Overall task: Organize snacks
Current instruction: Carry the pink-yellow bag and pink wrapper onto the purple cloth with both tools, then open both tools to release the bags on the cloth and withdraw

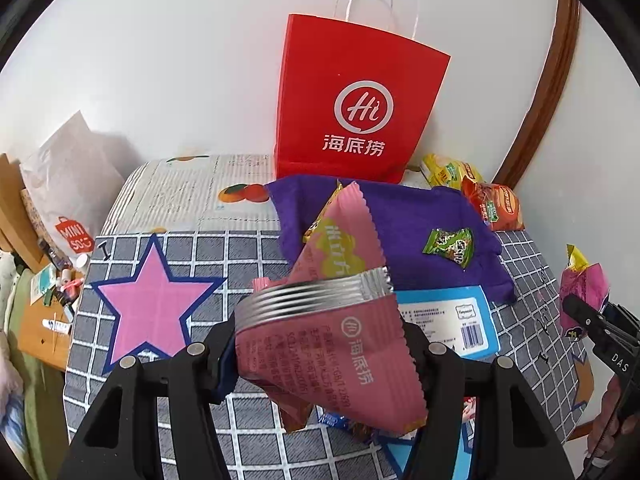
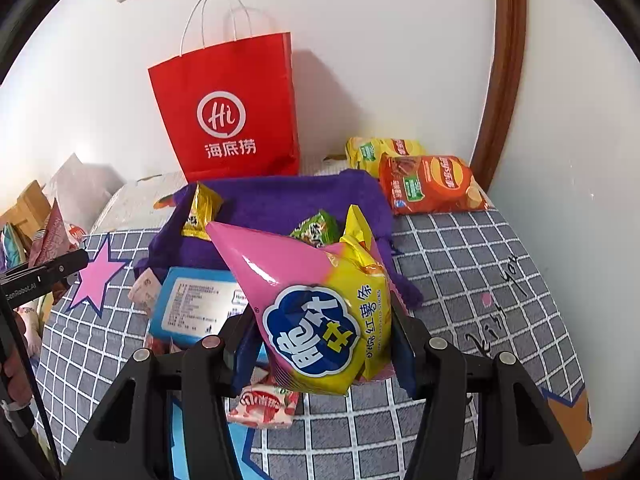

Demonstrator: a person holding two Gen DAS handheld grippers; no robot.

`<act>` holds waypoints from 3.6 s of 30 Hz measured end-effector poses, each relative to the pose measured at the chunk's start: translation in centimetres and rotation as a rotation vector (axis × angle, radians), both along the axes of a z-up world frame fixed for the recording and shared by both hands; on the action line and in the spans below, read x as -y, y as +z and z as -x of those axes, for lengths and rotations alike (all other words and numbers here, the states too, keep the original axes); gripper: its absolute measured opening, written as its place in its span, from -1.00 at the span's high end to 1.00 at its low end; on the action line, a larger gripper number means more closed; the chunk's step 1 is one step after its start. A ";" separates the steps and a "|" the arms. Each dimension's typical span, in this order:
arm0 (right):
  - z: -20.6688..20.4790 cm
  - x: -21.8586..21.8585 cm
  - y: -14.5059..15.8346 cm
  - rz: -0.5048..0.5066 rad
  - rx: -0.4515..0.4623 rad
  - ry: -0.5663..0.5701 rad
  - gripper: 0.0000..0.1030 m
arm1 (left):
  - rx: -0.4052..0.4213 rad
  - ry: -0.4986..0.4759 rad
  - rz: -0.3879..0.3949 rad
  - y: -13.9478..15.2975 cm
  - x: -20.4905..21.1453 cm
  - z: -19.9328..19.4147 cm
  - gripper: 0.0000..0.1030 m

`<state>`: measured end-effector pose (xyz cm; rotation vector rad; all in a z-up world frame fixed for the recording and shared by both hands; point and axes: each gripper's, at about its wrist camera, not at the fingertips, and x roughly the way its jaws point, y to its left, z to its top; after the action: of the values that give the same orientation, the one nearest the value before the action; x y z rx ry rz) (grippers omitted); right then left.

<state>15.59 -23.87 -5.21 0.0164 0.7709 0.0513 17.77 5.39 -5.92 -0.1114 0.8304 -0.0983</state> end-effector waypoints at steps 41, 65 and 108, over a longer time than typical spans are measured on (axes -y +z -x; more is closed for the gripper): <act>-11.7 -1.1 -3.3 -0.084 -0.077 0.092 -0.08 | -0.093 -0.043 0.044 -3.8 2.4 -10.3 -0.14; -17.8 -2.4 -9.1 -0.135 -0.268 0.144 -0.08 | -0.188 -0.091 0.065 -8.5 4.2 -14.3 -0.15; -10.4 -2.3 -2.1 -0.047 -0.045 0.019 -0.69 | -0.092 -0.086 0.097 -2.7 1.7 -7.1 -0.63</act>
<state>26.04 -21.62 -7.26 0.0545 0.8152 0.0873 24.90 3.65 -8.64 -0.1723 0.9229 -0.2159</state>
